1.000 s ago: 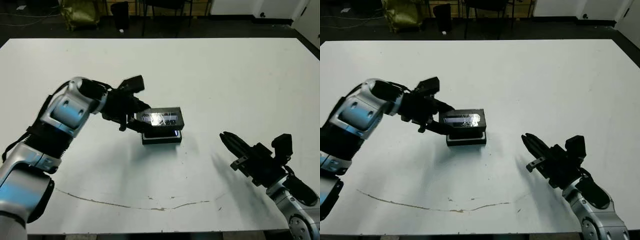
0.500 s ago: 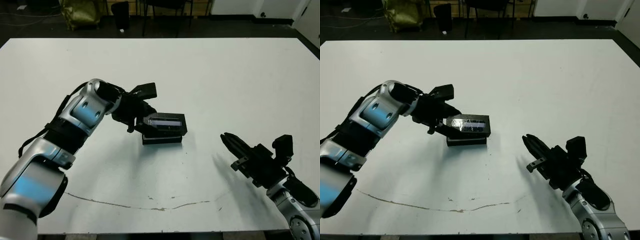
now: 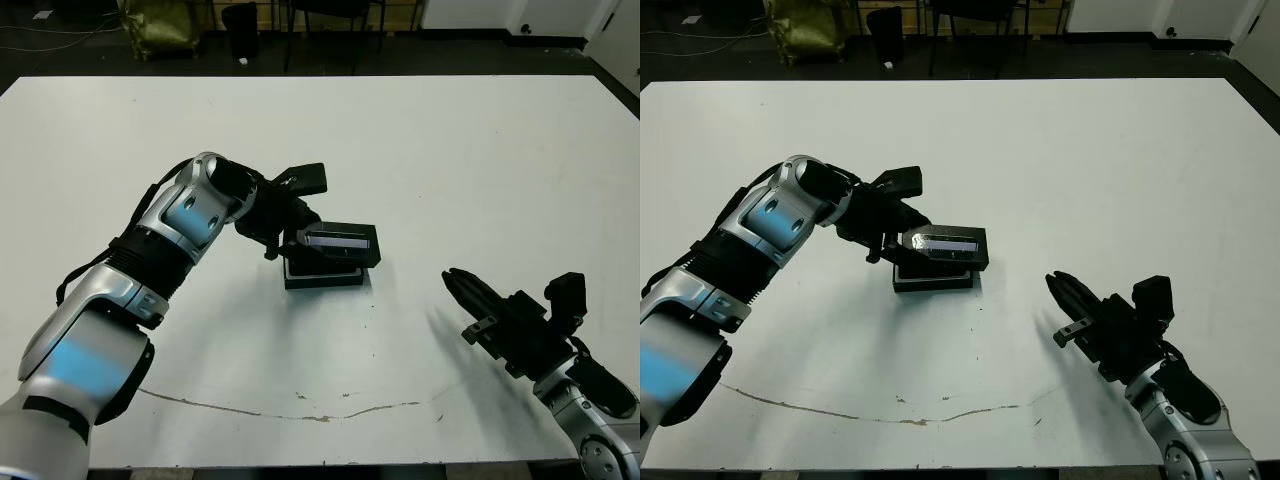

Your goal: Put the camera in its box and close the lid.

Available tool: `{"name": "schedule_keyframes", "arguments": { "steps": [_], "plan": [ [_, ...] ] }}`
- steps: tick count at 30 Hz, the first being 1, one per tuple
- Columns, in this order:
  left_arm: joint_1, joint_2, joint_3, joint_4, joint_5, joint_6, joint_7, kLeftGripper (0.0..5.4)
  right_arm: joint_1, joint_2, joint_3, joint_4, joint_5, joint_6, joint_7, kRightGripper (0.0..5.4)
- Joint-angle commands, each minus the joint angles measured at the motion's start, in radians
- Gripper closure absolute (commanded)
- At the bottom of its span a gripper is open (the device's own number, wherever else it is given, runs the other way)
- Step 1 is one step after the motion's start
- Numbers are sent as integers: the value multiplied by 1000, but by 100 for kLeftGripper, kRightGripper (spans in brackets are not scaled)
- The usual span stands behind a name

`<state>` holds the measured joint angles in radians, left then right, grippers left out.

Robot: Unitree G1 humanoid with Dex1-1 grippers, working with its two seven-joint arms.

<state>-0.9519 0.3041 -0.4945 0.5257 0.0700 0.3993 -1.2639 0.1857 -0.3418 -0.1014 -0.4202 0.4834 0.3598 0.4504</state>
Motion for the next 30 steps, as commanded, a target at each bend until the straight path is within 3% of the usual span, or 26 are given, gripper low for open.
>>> {"name": "schedule_keyframes", "arguments": {
  "steps": [1, 14, 30],
  "plan": [
    [-13, 2, -8, 9, 14, 12, -13, 290, 11, 5, 3, 12, -2, 10, -1, 540],
    [-33, -6, 5, 20, -28, 175, -68, 290, 18, 10, 15, 0, -13, 19, -19, 540],
    [-16, -14, -33, 58, -19, 140, -108, 290, 27, 13, 13, 8, -18, -2, -8, 540]
  ]
}}
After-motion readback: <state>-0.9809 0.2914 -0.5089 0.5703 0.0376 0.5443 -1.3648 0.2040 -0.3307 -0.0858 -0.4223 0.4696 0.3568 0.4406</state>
